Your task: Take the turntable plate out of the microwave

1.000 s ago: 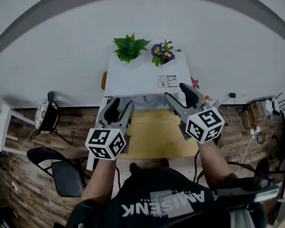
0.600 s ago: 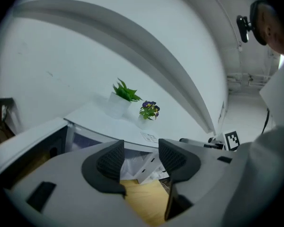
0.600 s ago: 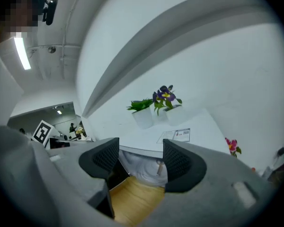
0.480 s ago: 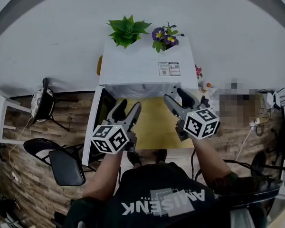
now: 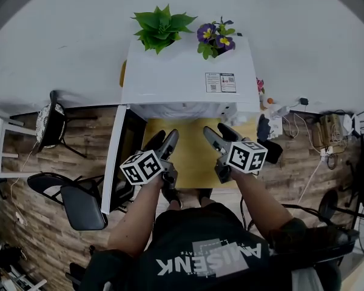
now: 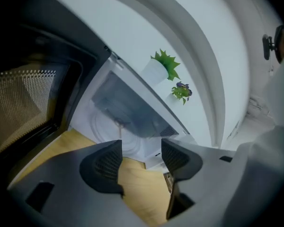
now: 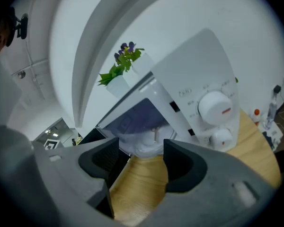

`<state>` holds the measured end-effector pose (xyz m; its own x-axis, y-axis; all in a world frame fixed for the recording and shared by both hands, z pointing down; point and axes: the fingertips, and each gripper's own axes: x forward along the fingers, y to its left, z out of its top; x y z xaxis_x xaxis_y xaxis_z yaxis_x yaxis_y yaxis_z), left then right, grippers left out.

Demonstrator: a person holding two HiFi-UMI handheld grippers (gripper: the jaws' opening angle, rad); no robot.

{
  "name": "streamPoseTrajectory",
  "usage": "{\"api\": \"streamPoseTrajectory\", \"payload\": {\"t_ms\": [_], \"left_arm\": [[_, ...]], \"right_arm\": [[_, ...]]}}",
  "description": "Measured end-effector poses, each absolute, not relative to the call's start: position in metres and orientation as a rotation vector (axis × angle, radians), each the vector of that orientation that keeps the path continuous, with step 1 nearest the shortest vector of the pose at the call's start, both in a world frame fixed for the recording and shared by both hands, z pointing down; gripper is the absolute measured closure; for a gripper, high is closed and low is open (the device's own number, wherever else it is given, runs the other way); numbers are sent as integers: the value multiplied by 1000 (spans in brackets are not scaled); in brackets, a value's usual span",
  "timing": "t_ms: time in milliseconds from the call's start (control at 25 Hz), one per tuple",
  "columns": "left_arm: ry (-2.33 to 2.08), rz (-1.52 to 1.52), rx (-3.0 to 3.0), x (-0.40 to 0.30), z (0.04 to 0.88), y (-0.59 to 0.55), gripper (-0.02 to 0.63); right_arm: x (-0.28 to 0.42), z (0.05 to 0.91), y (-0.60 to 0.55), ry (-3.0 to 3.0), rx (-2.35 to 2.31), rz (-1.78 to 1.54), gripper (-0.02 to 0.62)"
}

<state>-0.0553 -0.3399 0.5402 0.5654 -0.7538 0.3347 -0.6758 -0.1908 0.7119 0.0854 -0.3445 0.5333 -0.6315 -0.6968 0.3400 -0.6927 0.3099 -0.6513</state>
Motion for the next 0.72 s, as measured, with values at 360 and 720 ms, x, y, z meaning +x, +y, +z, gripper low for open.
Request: {"api": "streamPoseTrajectory", "payload": {"t_ms": [360, 720], "left_arm": [[-1163, -211, 1751, -66, 596, -364, 334], [-1143, -289, 1542, -66, 641, -393, 328]], "right_arm": [[72, 609, -364, 2371, -1355, -1547, 272], [61, 655, -388, 2123, -1401, -1721, 268]]}}
